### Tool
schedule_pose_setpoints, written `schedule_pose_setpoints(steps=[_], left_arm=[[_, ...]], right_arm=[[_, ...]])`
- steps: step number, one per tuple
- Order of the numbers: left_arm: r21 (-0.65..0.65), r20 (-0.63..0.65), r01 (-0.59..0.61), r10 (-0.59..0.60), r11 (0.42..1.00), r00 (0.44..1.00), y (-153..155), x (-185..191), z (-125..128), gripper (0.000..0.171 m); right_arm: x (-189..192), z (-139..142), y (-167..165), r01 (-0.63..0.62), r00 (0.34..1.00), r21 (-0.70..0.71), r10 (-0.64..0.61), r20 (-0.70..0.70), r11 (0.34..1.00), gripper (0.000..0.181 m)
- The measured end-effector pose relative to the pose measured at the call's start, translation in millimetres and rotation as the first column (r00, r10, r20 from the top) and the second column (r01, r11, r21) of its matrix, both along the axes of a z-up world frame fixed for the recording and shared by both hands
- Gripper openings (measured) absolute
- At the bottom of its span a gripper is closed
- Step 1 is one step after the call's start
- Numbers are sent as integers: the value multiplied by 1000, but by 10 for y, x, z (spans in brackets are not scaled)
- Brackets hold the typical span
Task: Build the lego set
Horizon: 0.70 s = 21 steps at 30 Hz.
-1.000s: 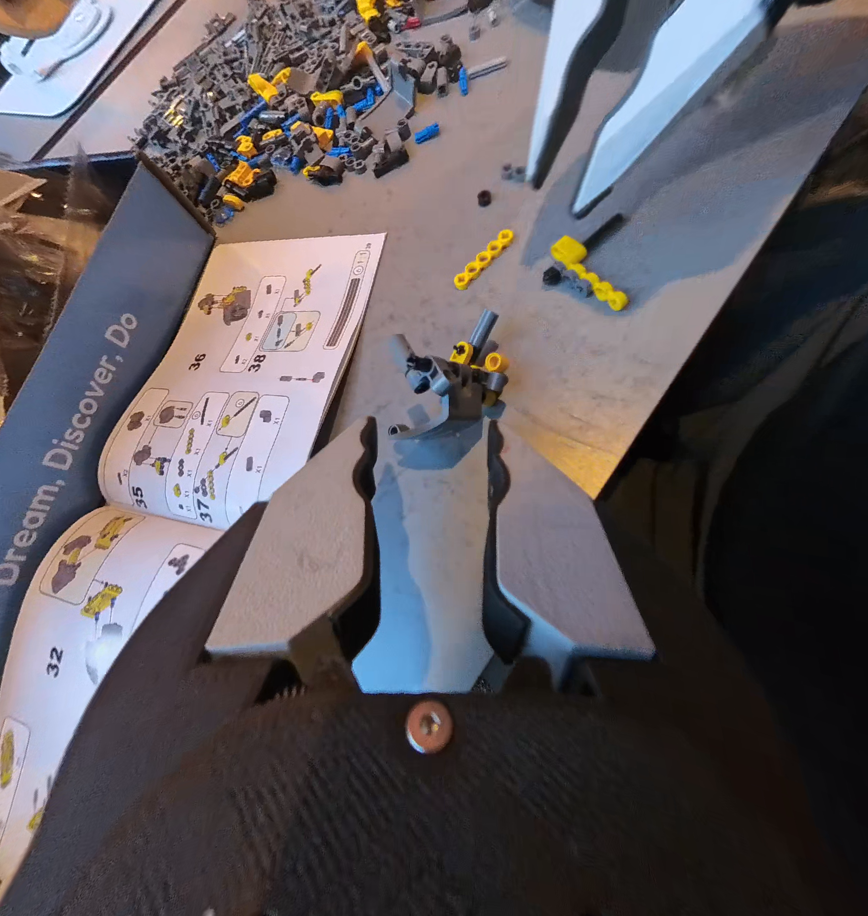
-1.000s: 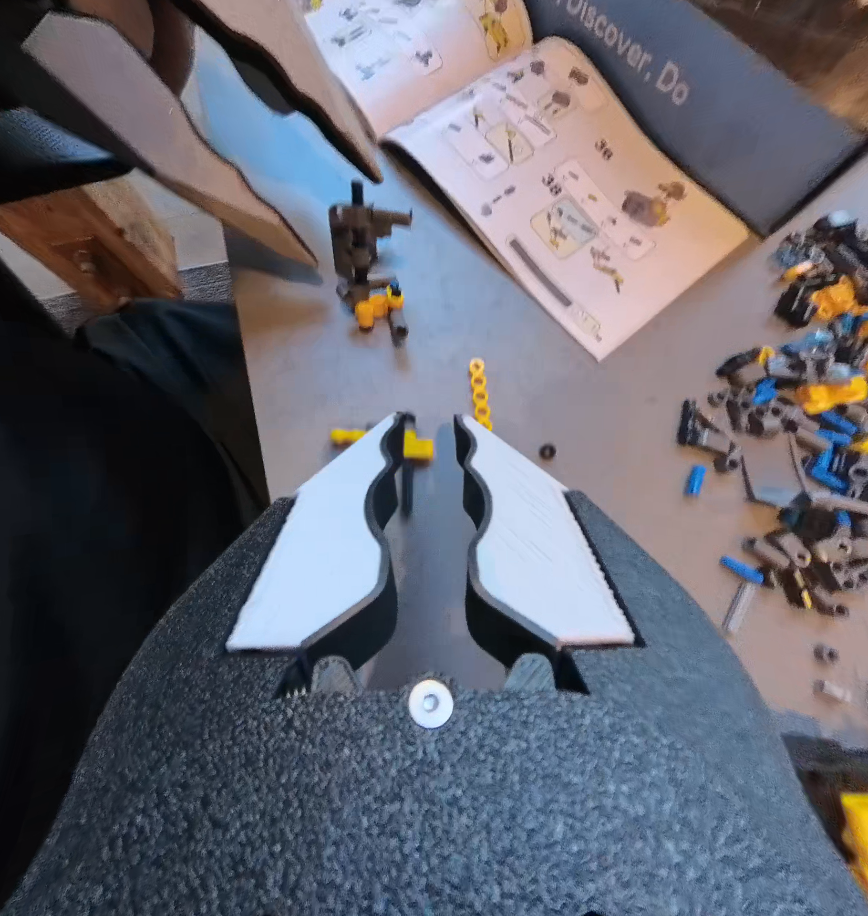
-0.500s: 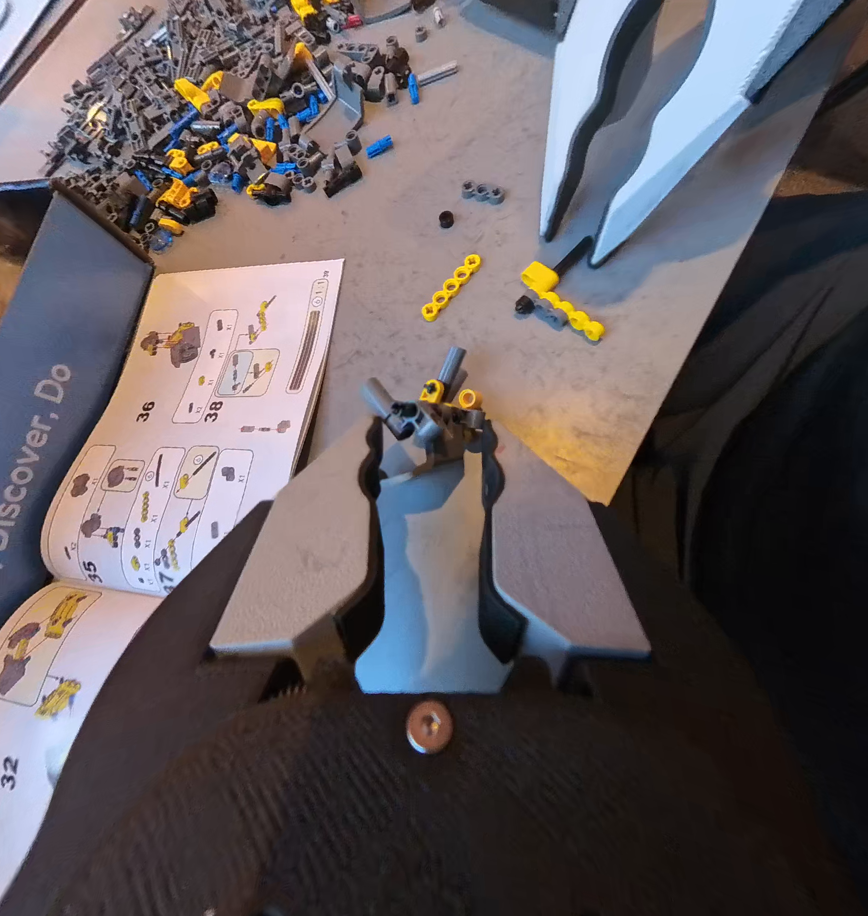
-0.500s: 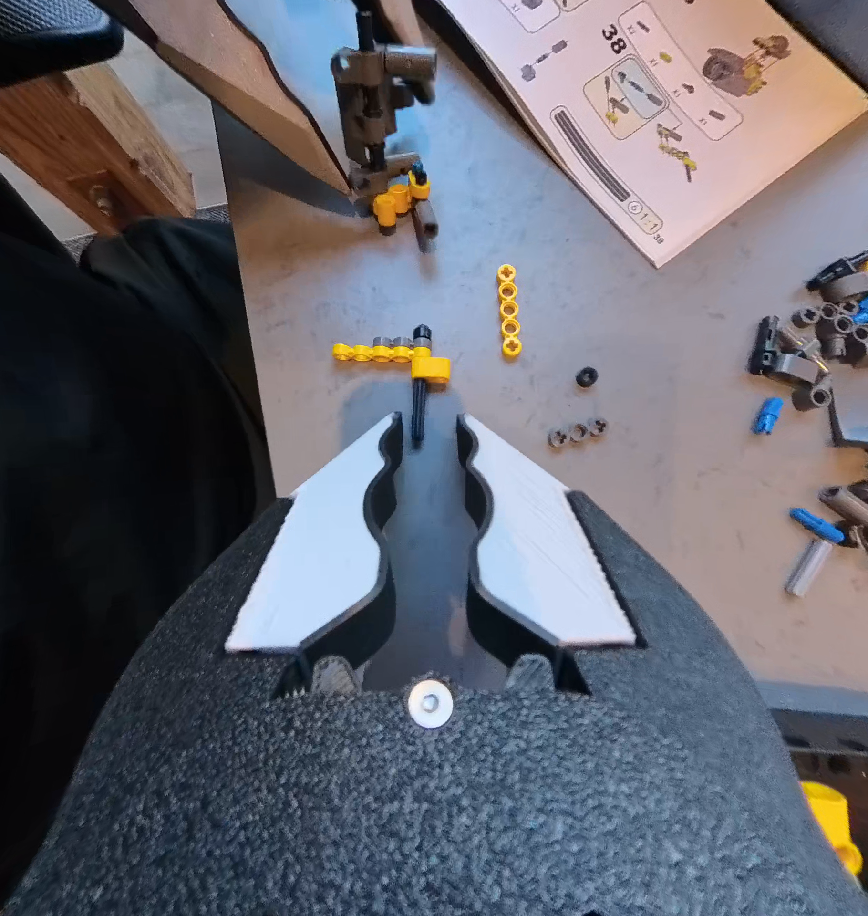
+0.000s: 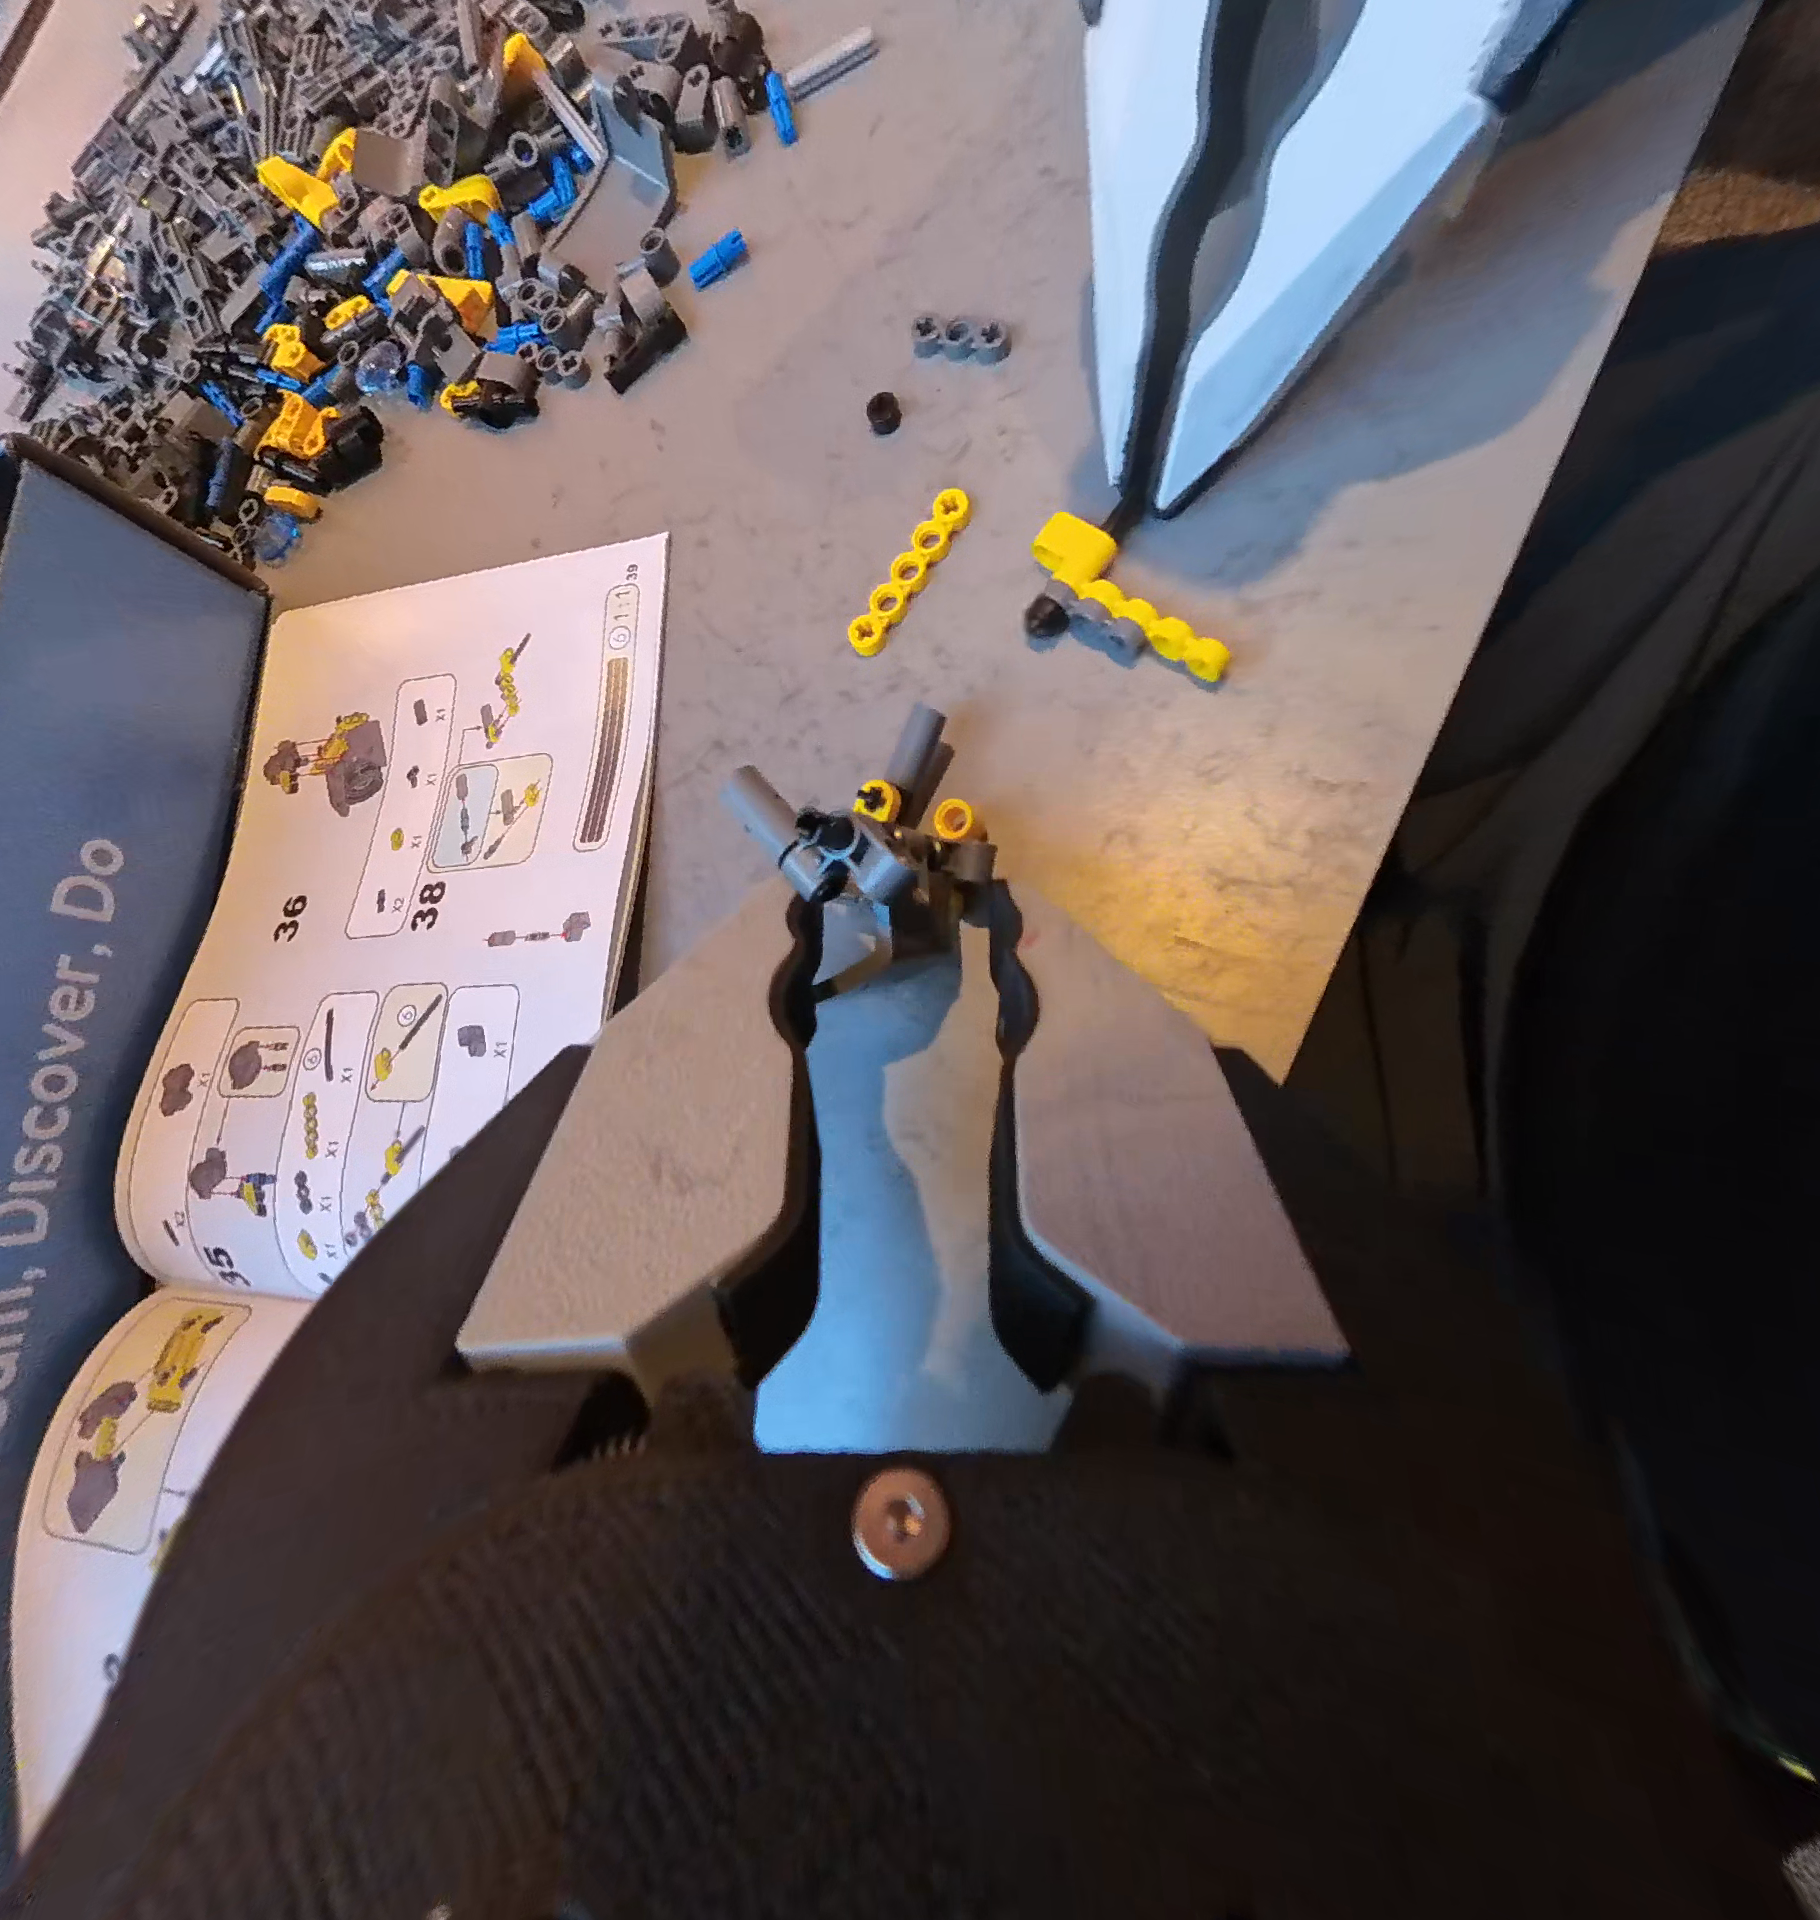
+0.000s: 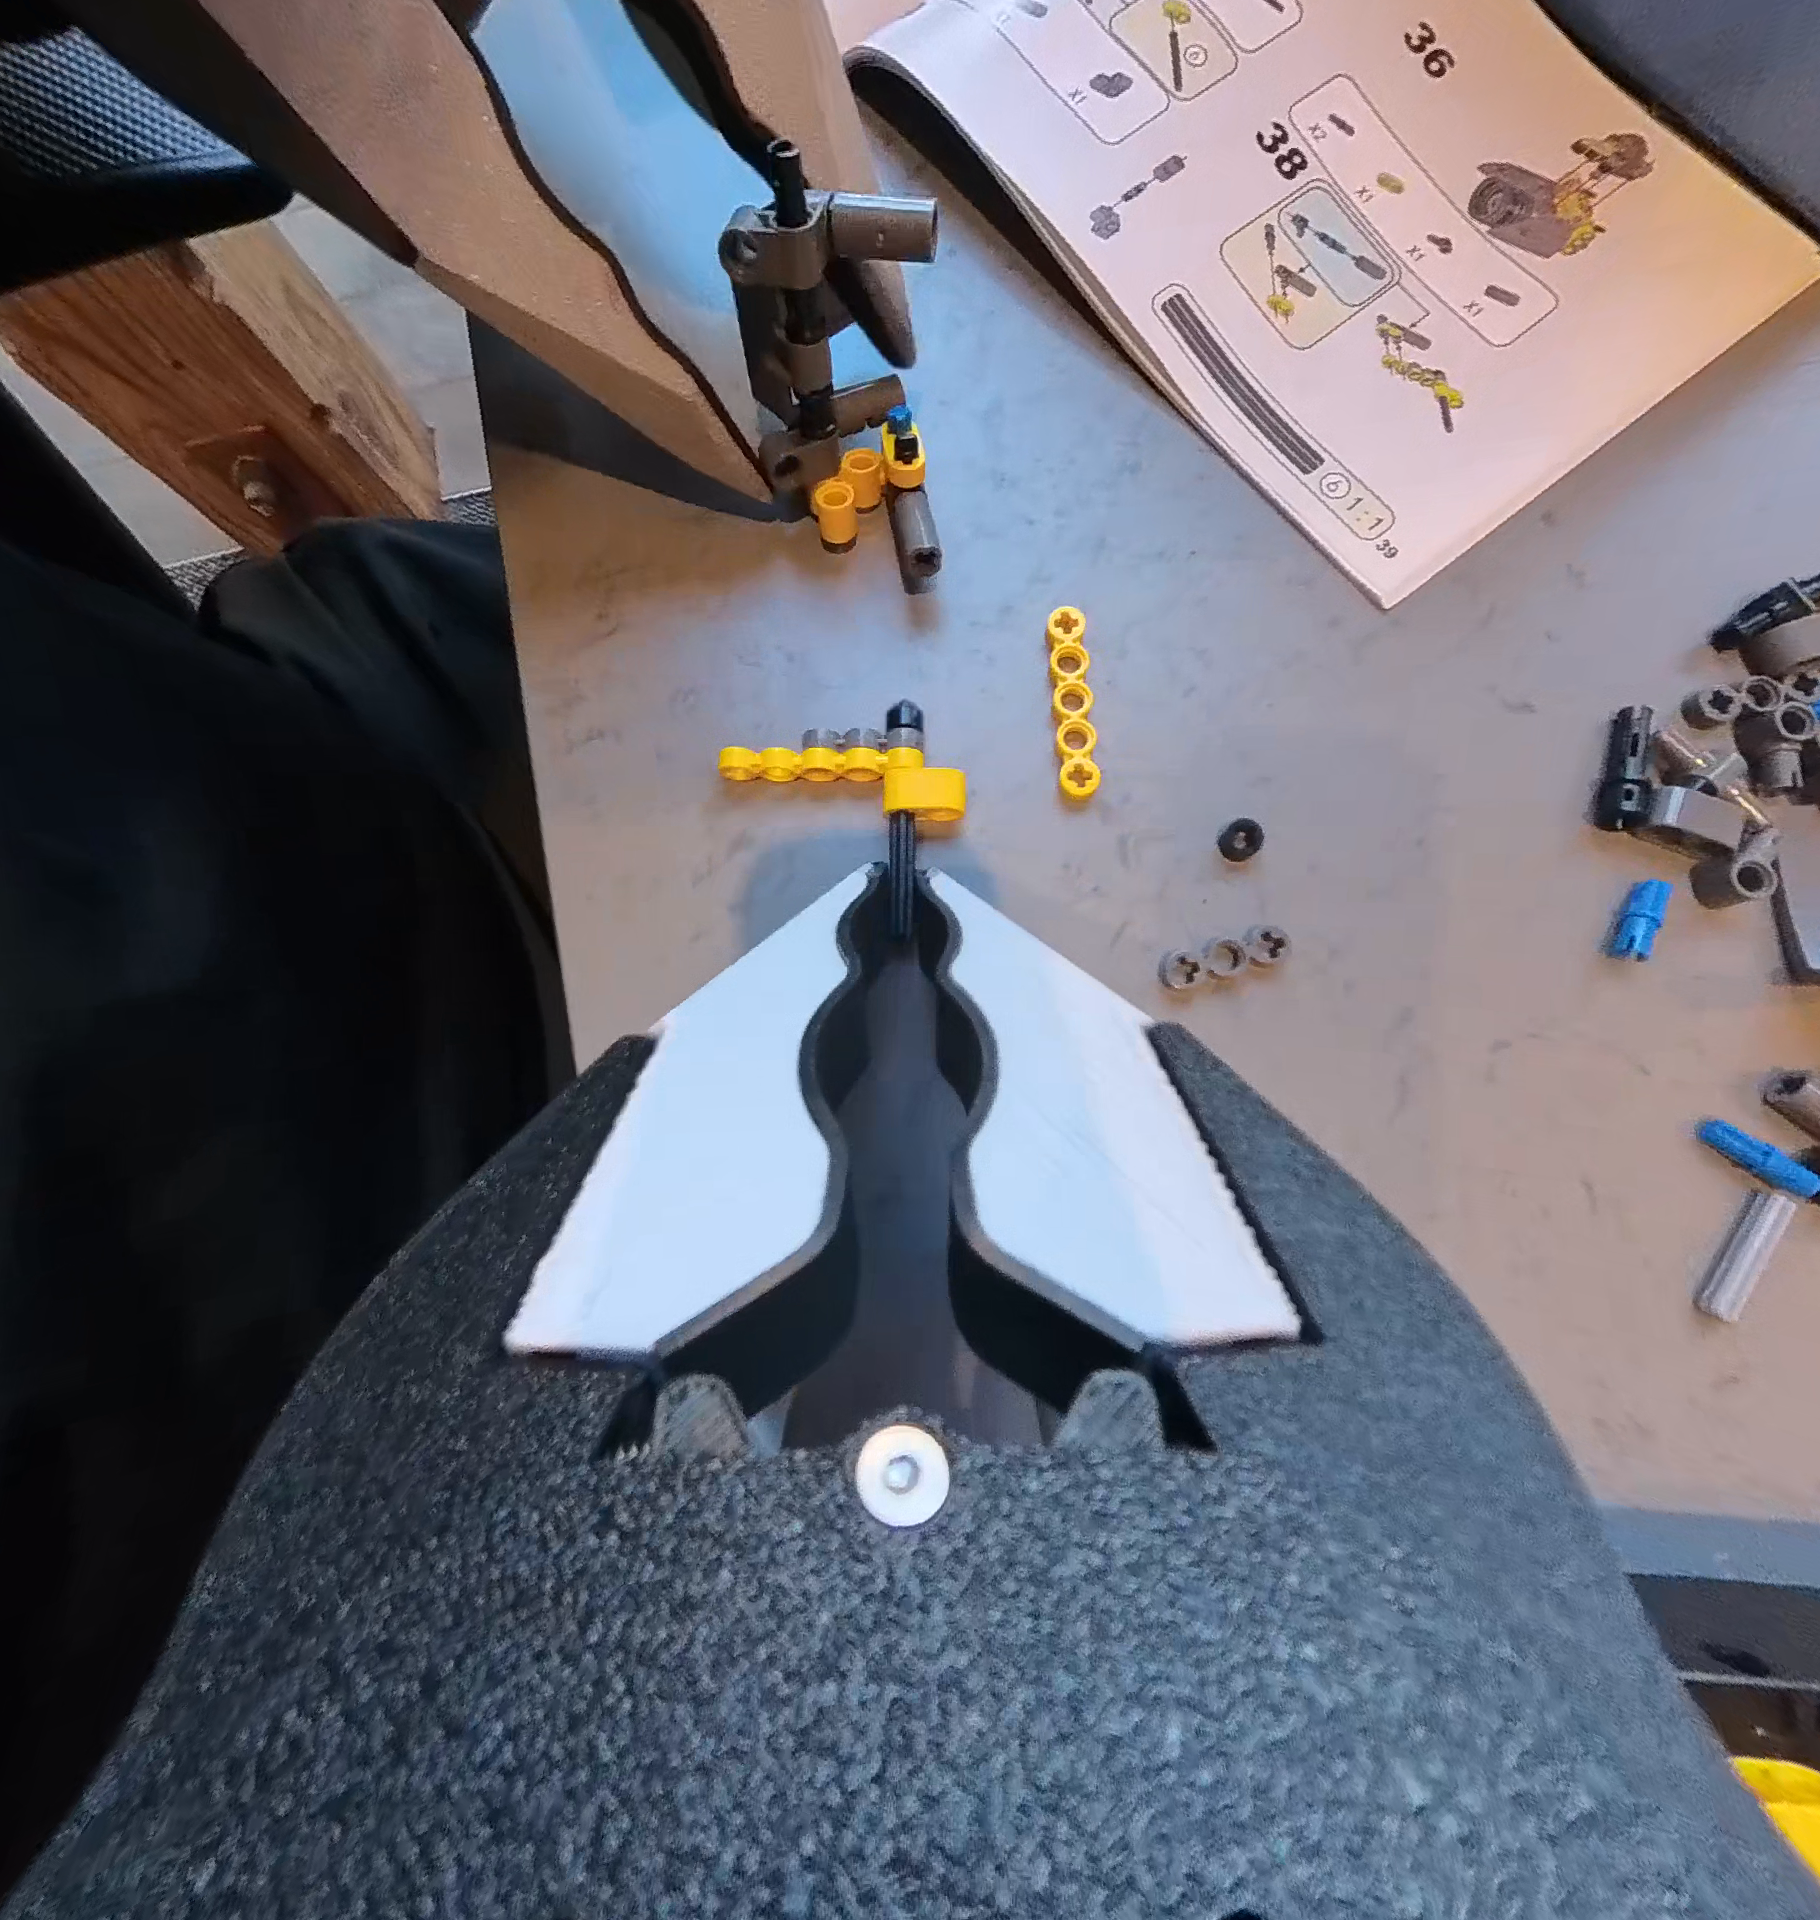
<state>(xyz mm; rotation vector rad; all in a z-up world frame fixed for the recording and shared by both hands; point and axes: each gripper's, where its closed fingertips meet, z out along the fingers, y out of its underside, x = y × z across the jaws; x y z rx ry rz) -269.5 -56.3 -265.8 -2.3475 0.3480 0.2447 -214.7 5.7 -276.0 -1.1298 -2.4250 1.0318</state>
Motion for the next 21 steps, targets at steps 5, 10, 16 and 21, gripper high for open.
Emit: schedule_pose_setpoints(steps=[5,10,16,21], left_arm=[[10,0,26,-26,1000,1000,-1,33,19,27],[4,-1,20,-20,1000,1000,-25,15,13,28],[10,17,-2,2,1000,1000,-47,10,10,28],[25,20,-25,24,999,1000,-54,8,41,28]], right_arm=[[-52,2,28,29,1000,-1,-29,-7,1000,4],[-98,23,42,49,999,-16,-49,-14,999,4],[-122,53,7,59,998,-50,-59,-11,997,4],[-75,33,-26,45,999,-46,-44,6,998,7]])
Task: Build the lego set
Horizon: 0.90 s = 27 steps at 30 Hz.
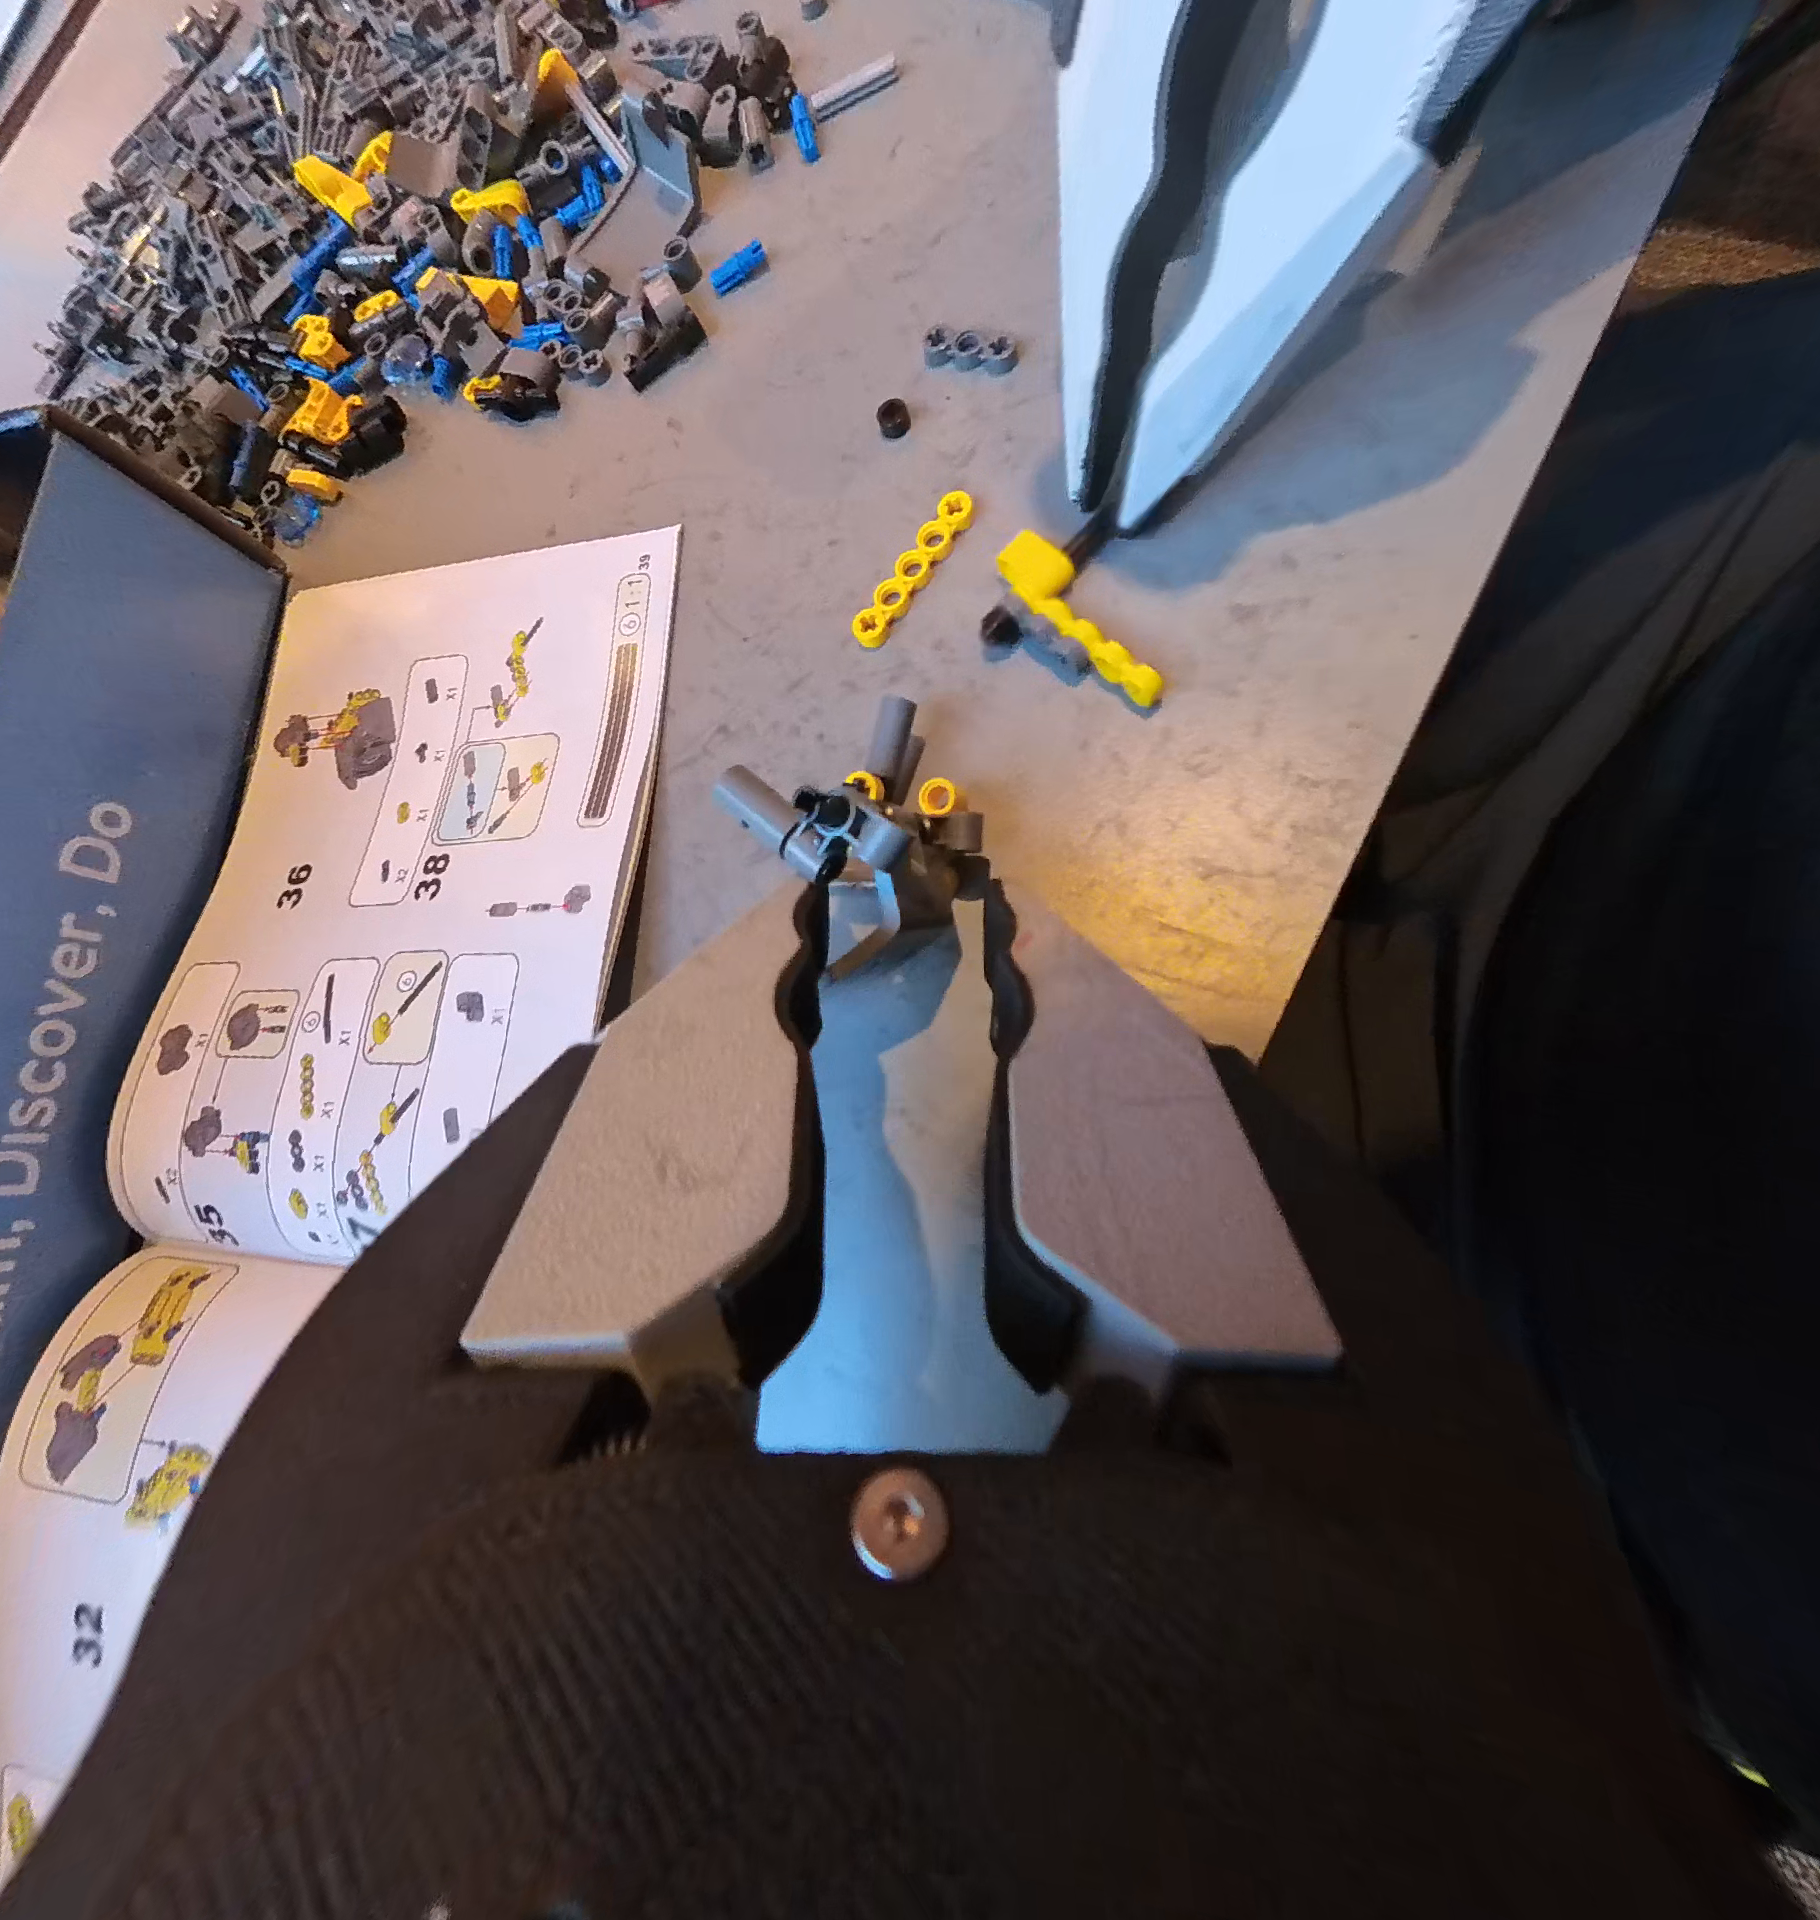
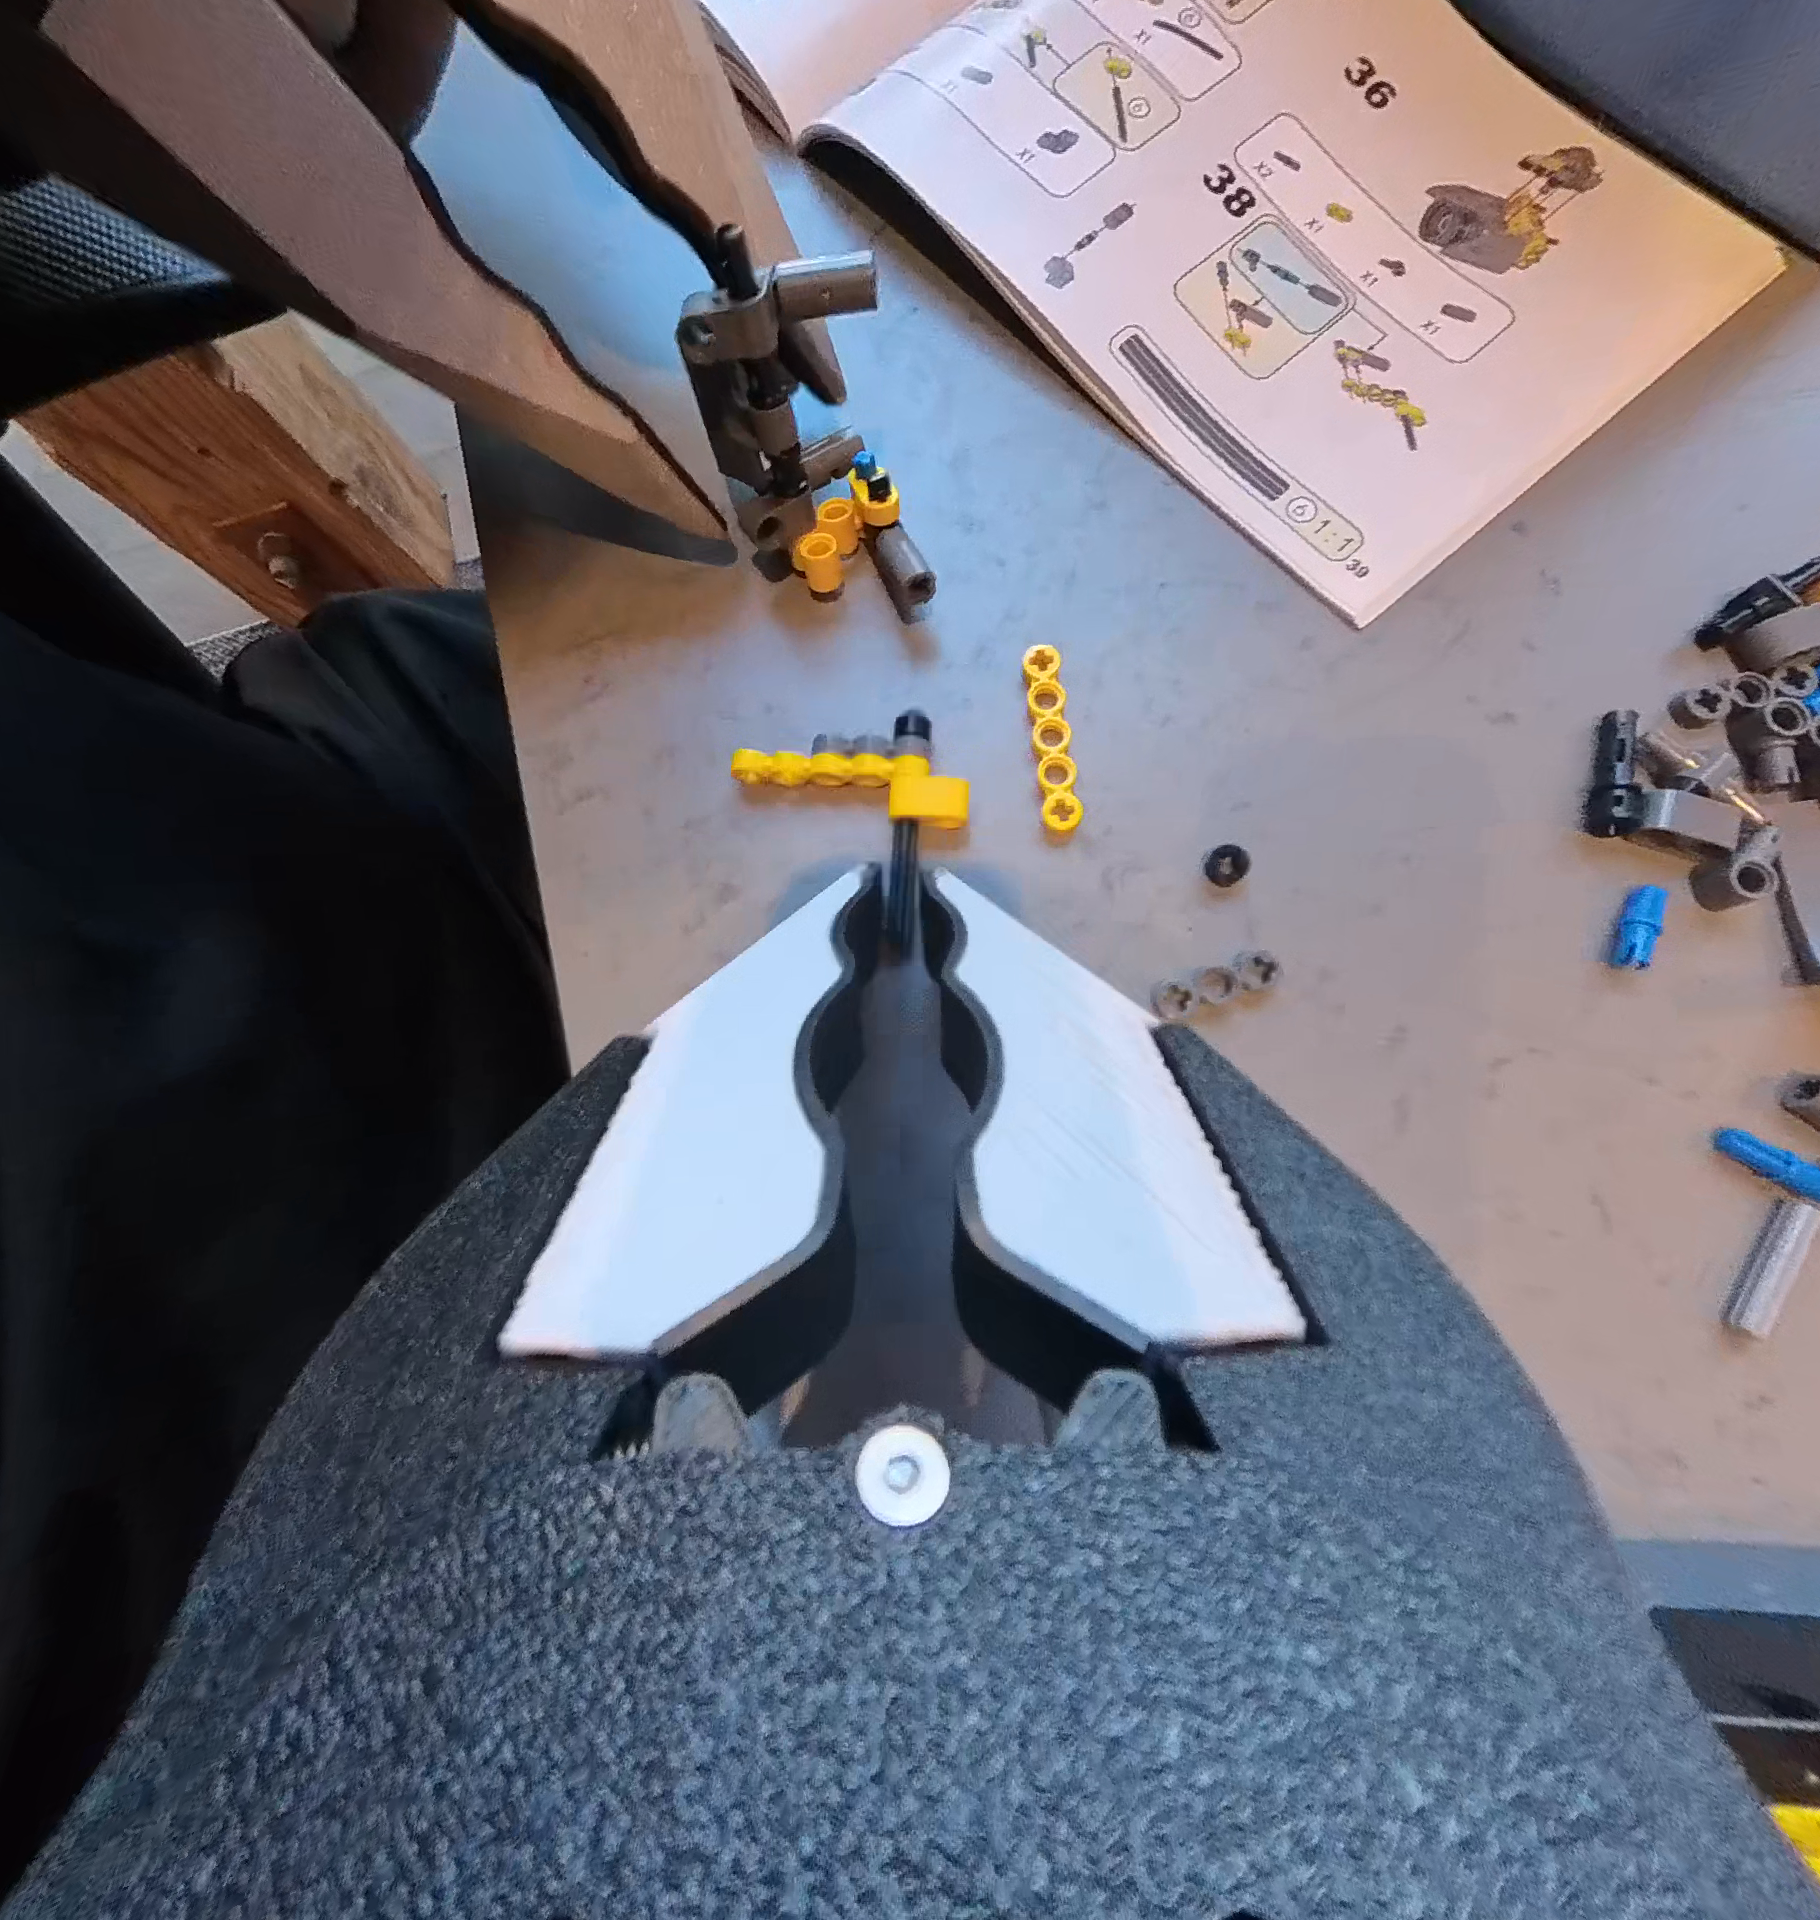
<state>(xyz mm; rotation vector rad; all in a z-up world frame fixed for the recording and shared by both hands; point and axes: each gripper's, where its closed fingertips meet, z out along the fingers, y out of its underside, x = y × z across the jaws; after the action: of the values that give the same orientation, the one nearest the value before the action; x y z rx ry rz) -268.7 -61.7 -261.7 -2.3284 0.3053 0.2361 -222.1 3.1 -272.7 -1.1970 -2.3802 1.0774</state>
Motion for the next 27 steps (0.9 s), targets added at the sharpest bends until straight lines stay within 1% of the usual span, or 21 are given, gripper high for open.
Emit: schedule_pose_setpoints(steps=[1,3,6,8,11,13,16,17,18,22,25,26,27], left_arm=[[0,0,-5,5,1000,1000,-10,-6,4,29],[4,-4,-23,23,1000,1000,-29,-33,18,28],[24,-7,-91,91,996,996,-24,-113,95,32],[50,40,-131,129,990,991,4,-96,184,34],[72,116,-193,184,979,976,38,-79,267,36],[52,149,-234,225,971,963,48,-109,220,35],[-35,172,-269,271,962,947,19,-163,24,28],[-26,187,-245,245,969,951,35,-126,17,19],[-11,195,-218,216,976,957,51,-86,23,14],[4,128,-111,110,994,986,70,-30,18,13],[7,18,55,-55,998,998,20,-8,14,12],[11,-5,107,-107,994,994,2,-2,13,12],[9,-9,138,-138,990,990,-14,-2,13,12]], right_arm=[[15,-9,6,-3,1000,9,3,3,1000,11],[23,0,32,-7,1000,30,8,-6,1000,13],[-39,118,55,-3,999,33,4,-40,999,17],[-126,229,38,-1,997,20,3,-77,1000,18],[-265,305,-102,-50,994,10,50,-95,999,20],[-364,246,-201,-92,992,44,95,-86,995,20],[-477,116,-357,-160,985,74,163,-48,984,22],[-510,70,-378,-170,984,87,173,-34,982,26],[-519,28,-398,-187,982,95,189,-15,978,26],[-540,-2,-390,-195,981,113,196,-3,974,19],[-471,49,-377,-212,976,125,216,-23,969,13],[-475,68,-336,-201,977,146,208,-40,969,16],[-487,84,-298,-190,978,164,202,-57,968,23]])
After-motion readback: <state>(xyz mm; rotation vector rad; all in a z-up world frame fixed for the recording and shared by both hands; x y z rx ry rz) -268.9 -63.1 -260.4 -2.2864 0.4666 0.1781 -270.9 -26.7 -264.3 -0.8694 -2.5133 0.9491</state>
